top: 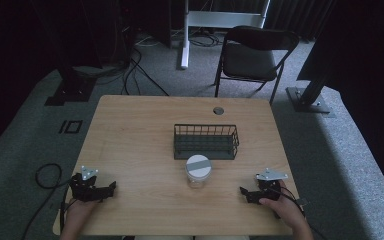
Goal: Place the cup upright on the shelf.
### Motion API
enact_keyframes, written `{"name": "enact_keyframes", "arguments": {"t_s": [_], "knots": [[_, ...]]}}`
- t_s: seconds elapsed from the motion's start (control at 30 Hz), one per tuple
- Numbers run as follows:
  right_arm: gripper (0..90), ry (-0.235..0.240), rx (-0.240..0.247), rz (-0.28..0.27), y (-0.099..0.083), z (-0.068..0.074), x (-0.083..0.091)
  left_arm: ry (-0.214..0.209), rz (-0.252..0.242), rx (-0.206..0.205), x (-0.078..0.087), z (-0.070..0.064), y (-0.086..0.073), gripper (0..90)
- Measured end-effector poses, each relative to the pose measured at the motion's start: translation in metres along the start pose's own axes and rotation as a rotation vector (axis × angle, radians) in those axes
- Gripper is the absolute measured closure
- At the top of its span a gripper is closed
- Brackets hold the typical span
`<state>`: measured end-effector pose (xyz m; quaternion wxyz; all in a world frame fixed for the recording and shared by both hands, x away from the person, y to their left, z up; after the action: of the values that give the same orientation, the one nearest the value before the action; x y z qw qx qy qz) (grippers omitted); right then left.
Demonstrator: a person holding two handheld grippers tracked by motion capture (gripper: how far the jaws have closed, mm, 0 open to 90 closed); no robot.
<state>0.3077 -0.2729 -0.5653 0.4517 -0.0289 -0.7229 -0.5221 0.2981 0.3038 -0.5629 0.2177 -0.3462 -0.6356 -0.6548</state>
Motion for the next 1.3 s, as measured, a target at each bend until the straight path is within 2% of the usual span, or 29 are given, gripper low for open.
{"name": "enact_keyframes", "arguments": {"t_s": [0.5,1.23,1.3], "knots": [[11.3,0.047,0.012,-0.022,0.009,0.012,-0.005,0.0,0.0,0.0,0.0,0.0,0.0,0.1],[11.3,0.108,0.067,-0.069,0.027,0.031,-0.009,0.0,0.0,0.0,0.0,0.0,0.0,0.1],[11.3,0.127,0.075,-0.074,0.03,0.036,-0.01,0.0,0.0,0.0,0.0,0.0,0.0,0.1]]}}
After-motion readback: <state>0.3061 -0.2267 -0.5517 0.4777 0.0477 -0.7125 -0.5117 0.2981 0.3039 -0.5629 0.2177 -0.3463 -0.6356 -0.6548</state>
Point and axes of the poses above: each handheld gripper's, and its own axes: x roughly backward along the jaws, y roughly out of its top, z roughly to its left, the point moved 2 cm from there along -x, roughly forward along the jaws, and after that the axes turned 5 degrees about x, right-handed, at the moved point
